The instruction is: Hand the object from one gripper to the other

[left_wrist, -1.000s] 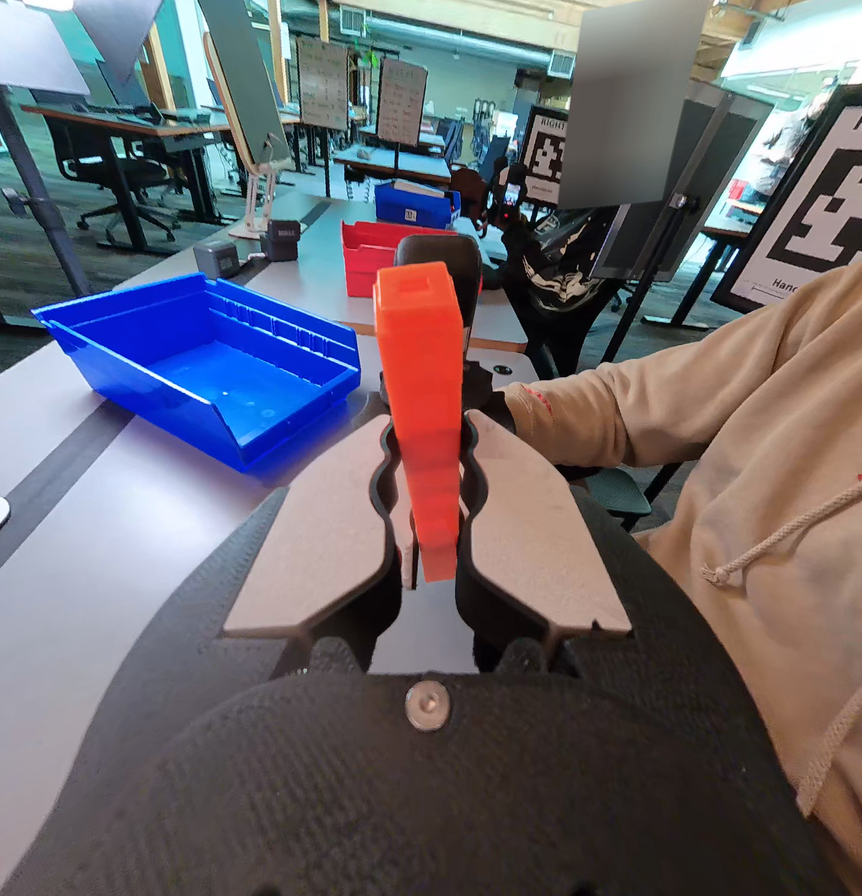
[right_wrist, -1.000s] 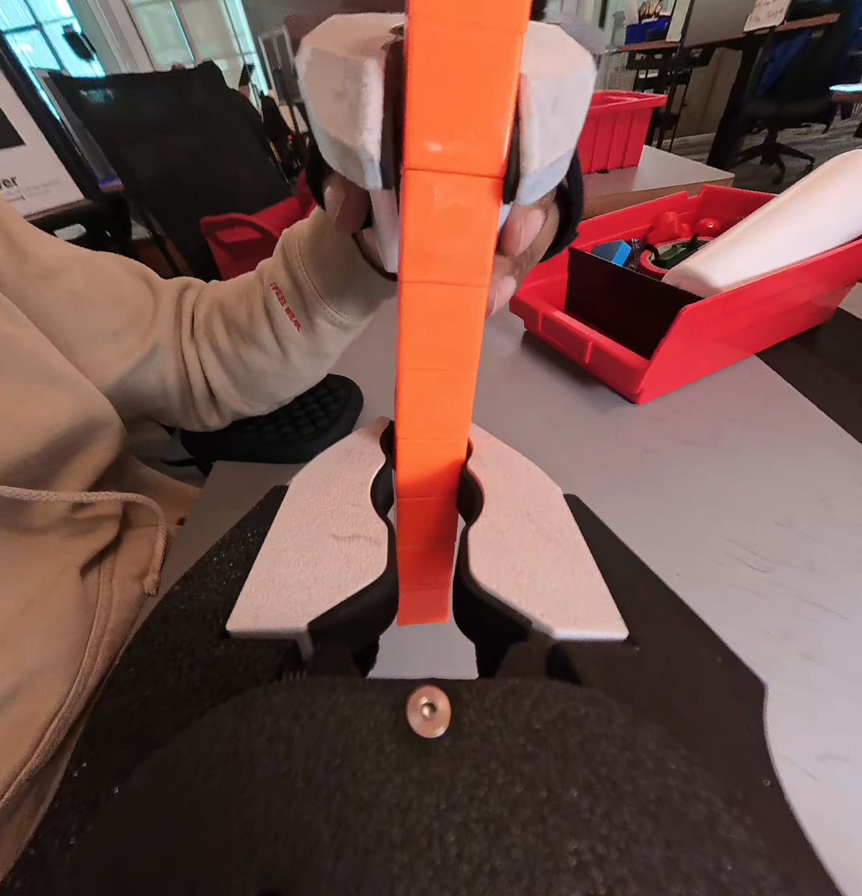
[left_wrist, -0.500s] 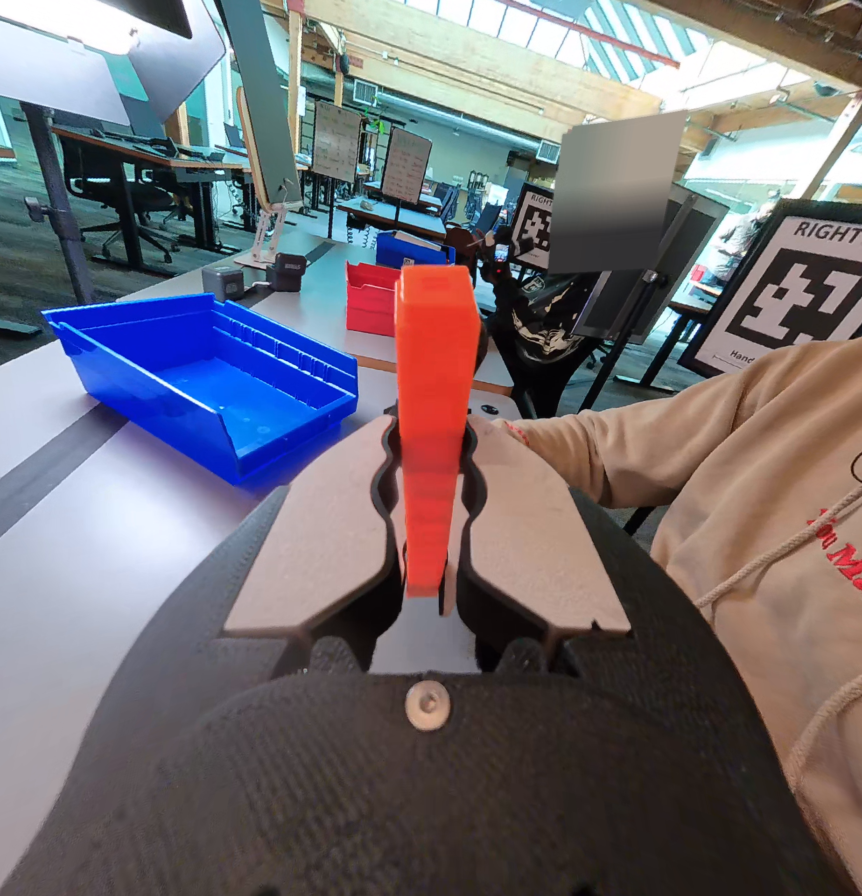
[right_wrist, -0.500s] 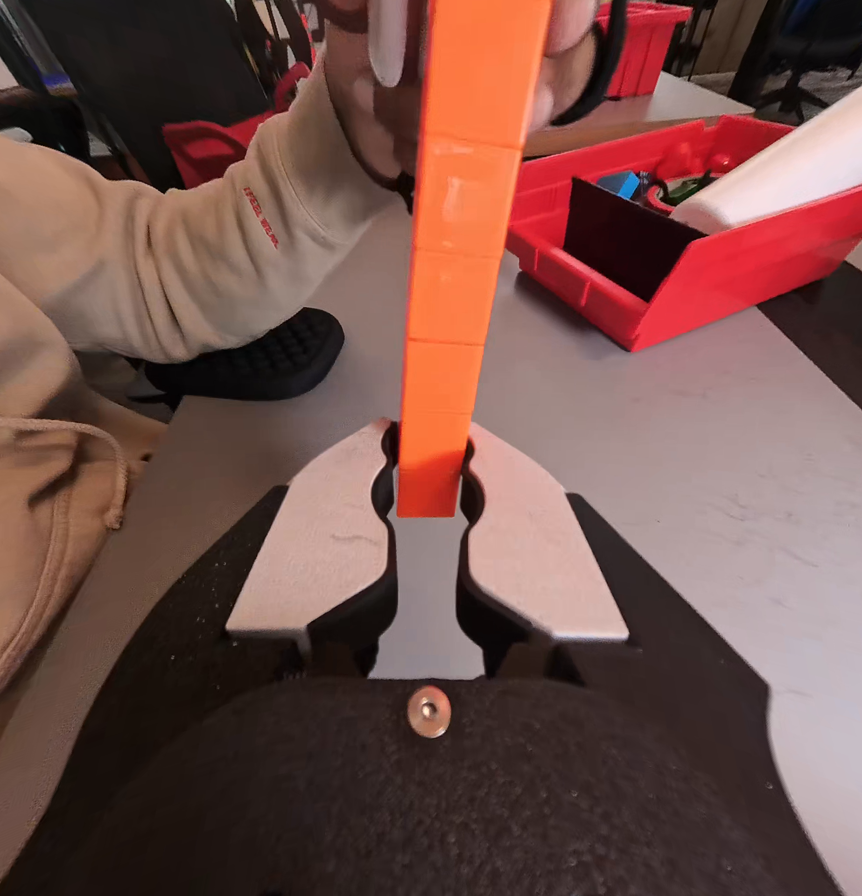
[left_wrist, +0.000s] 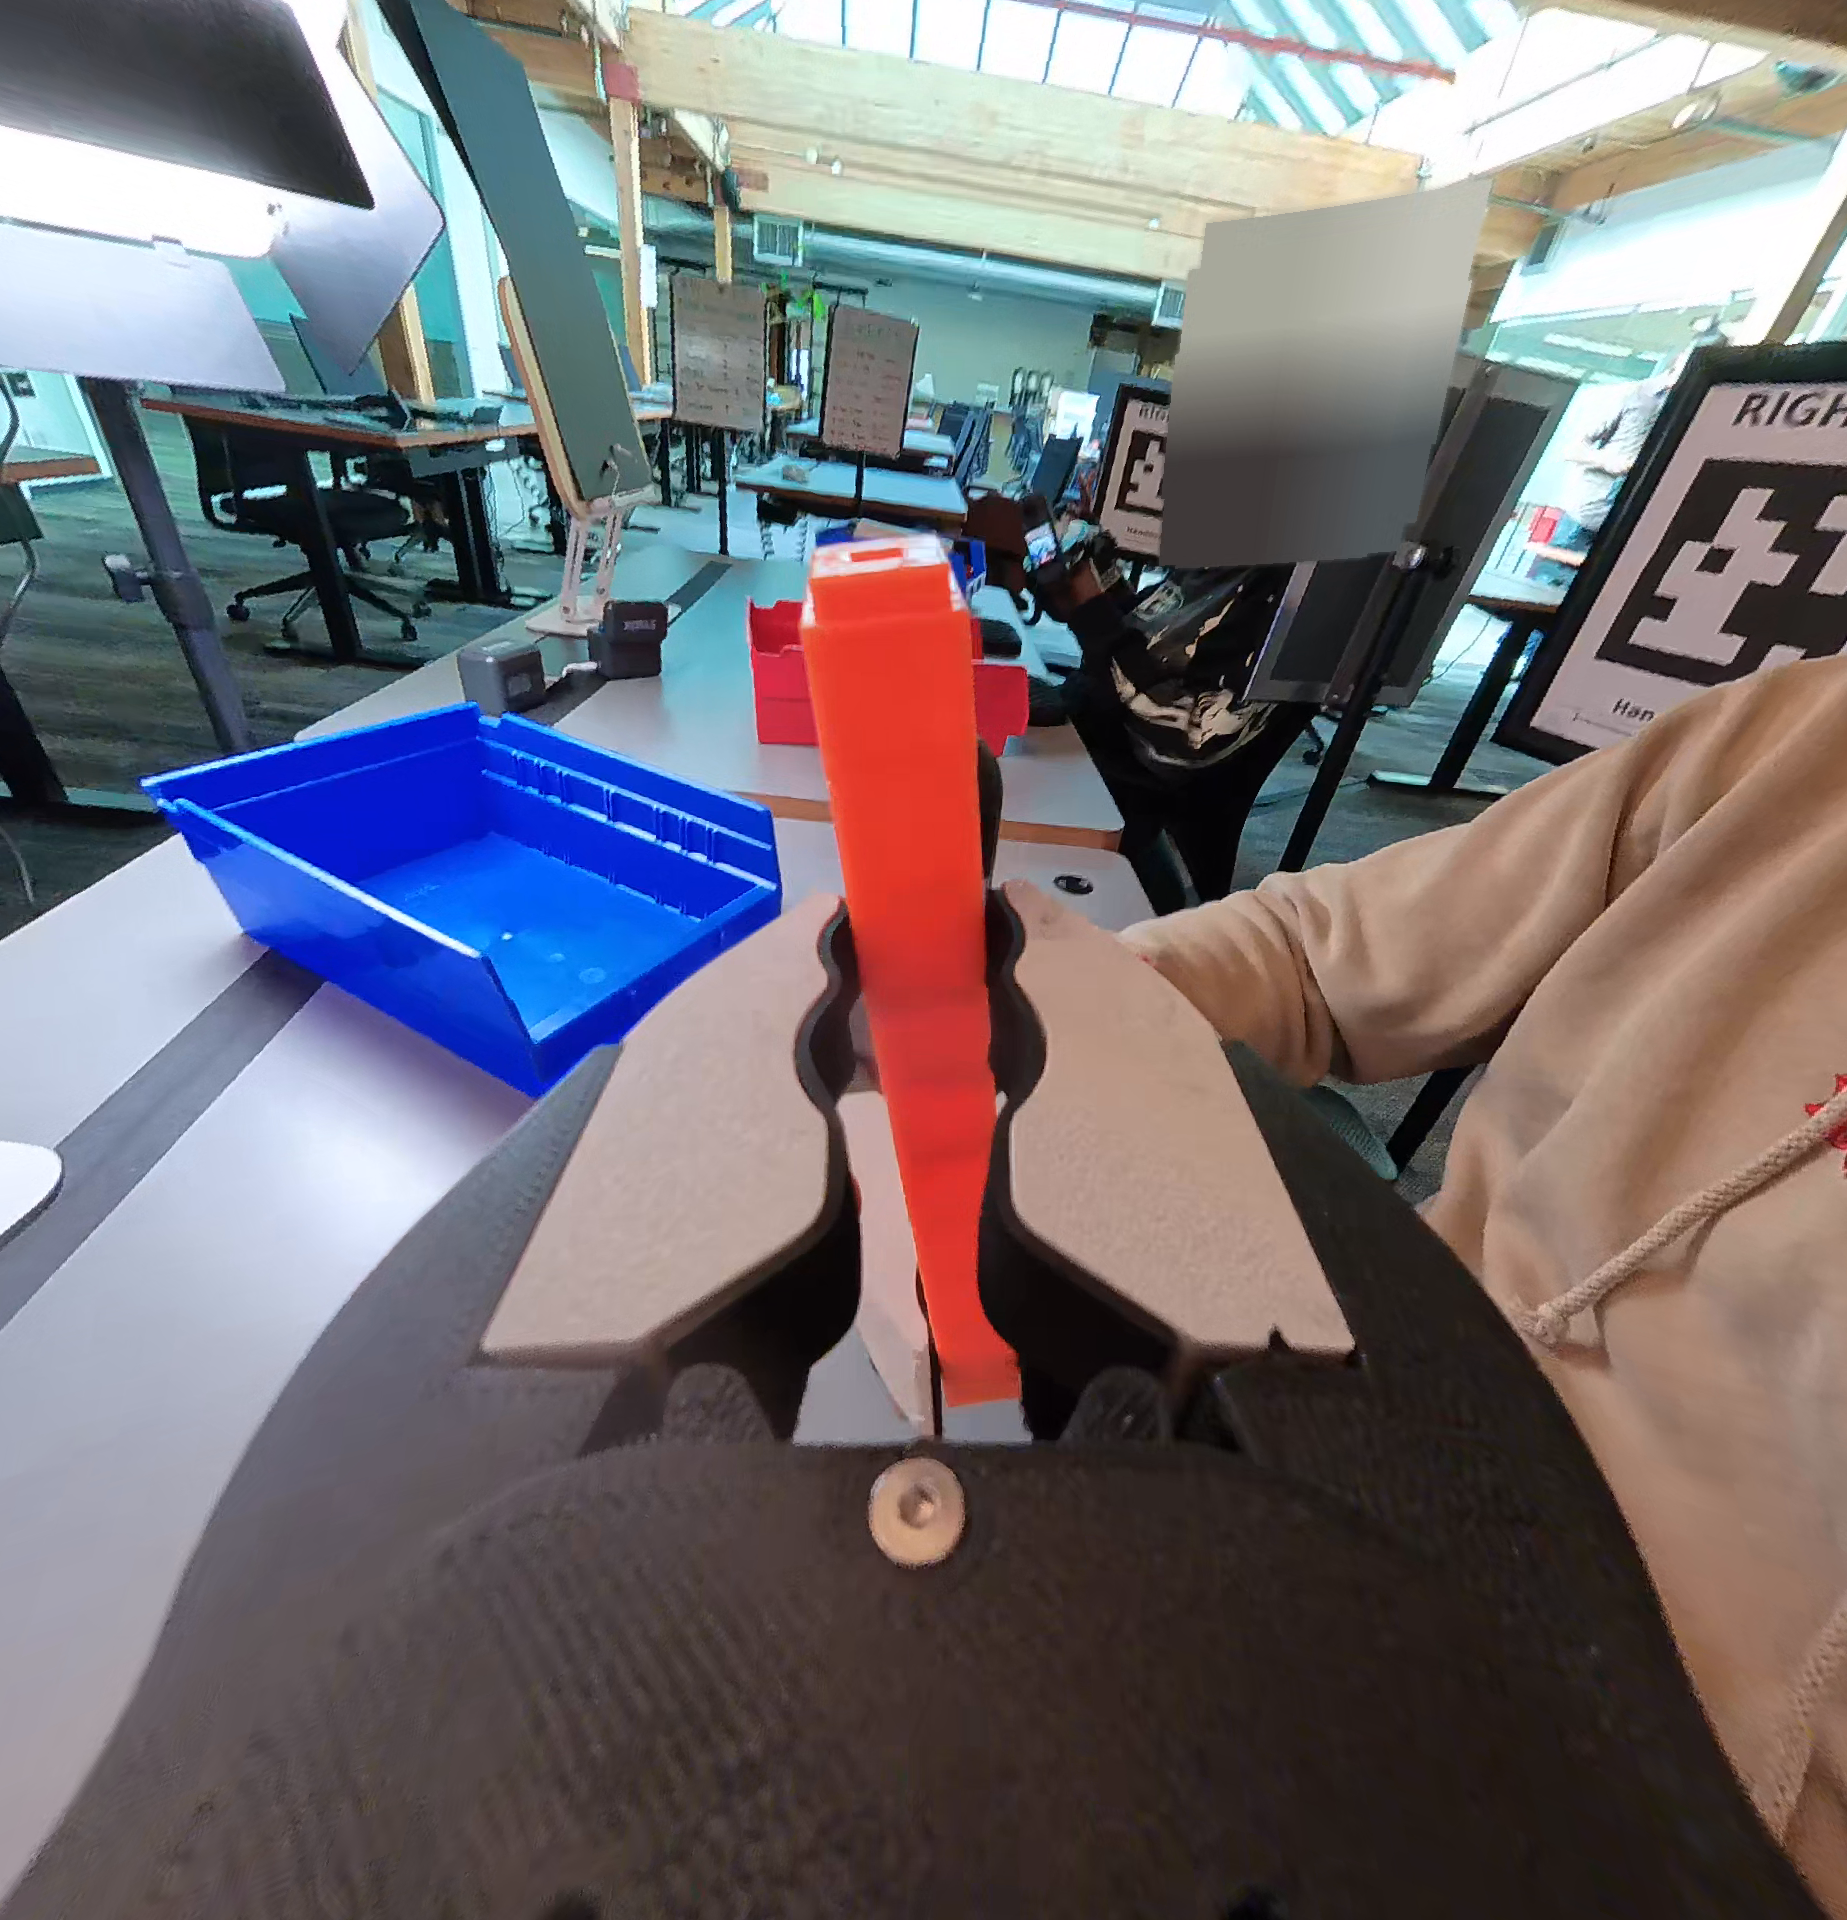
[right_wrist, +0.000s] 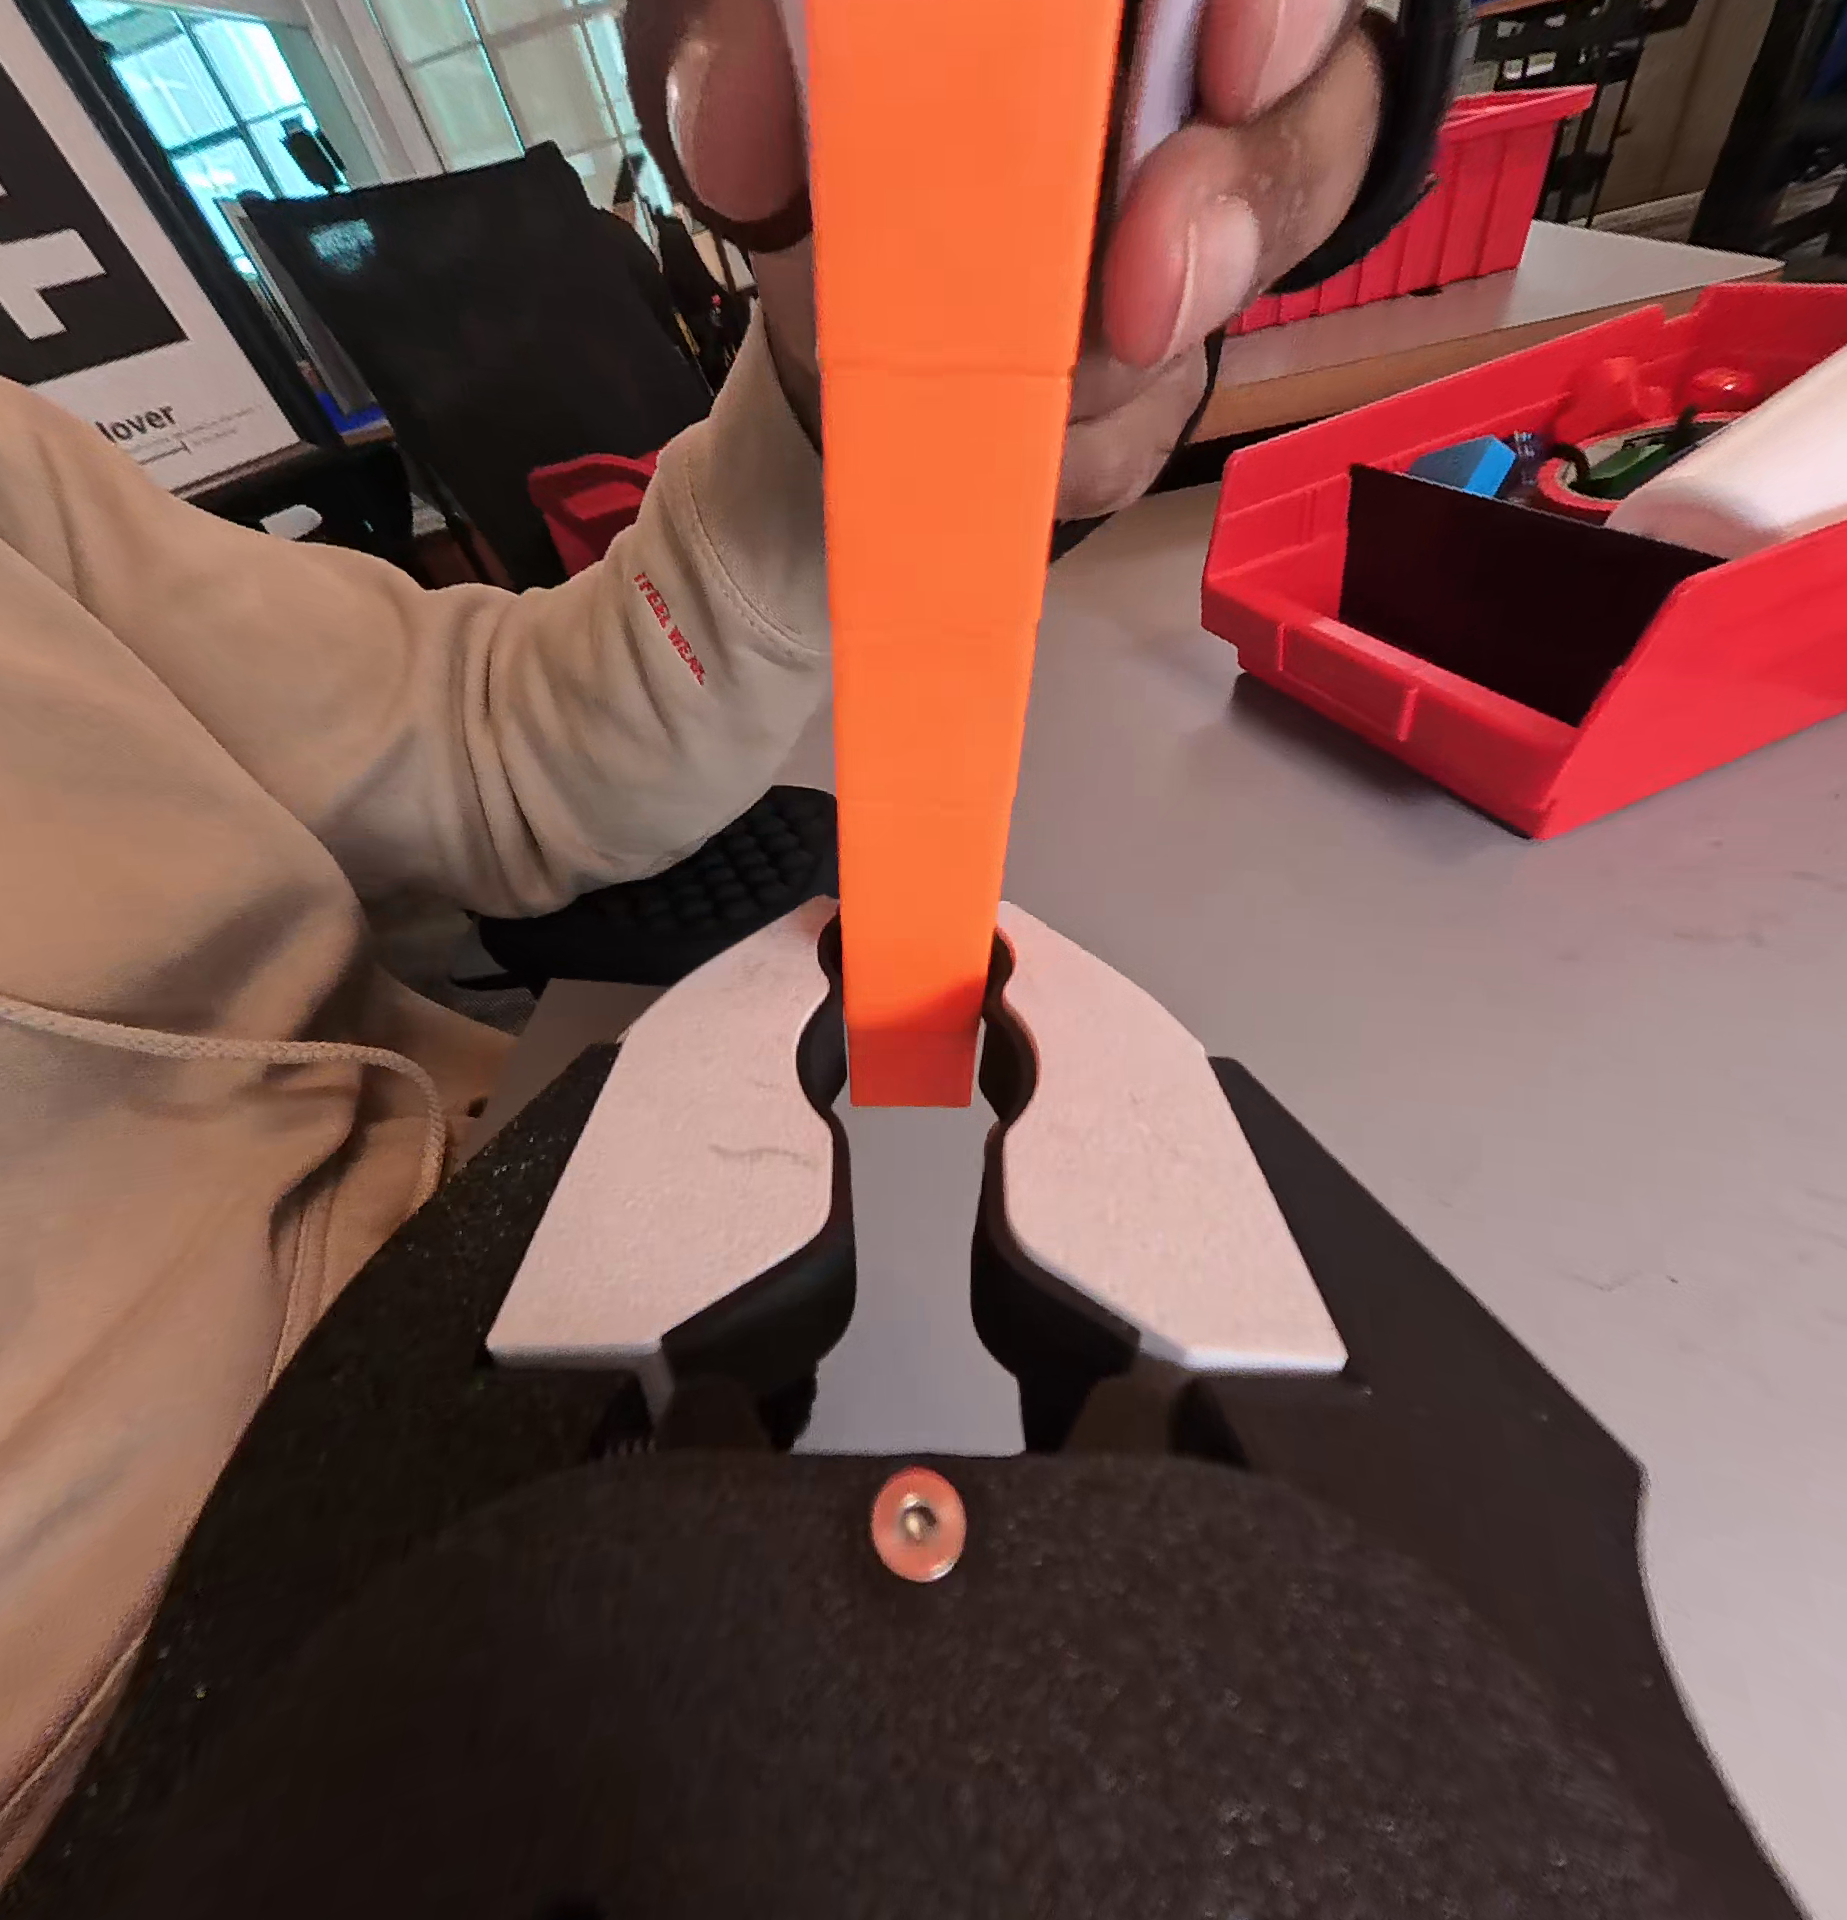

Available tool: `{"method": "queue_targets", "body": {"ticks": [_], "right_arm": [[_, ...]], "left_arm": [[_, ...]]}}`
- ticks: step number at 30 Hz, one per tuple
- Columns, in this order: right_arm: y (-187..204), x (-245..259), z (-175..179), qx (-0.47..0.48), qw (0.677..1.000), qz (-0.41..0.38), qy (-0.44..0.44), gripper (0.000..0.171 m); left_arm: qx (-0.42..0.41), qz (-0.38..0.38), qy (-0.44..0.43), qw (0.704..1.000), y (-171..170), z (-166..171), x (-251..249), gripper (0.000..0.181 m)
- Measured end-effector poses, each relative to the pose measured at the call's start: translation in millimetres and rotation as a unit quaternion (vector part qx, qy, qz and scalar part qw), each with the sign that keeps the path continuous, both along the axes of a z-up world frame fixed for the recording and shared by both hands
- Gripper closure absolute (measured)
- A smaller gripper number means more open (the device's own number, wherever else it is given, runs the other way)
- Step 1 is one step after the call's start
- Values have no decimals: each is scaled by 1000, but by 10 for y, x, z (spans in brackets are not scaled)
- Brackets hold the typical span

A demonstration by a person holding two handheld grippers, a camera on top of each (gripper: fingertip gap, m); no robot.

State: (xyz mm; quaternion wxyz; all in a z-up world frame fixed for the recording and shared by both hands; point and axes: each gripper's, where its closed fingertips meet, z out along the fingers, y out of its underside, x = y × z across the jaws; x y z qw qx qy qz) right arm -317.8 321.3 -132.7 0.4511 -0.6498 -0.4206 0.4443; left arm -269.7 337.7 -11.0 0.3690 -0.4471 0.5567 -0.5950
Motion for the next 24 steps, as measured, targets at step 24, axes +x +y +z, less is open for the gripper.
{"method": "queue_targets", "body": {"ticks": [24], "right_arm": [[325,593,1156,108,988,-82,70,150]], "left_arm": [[1,-2,62,998,40,-442,193,141]]}}
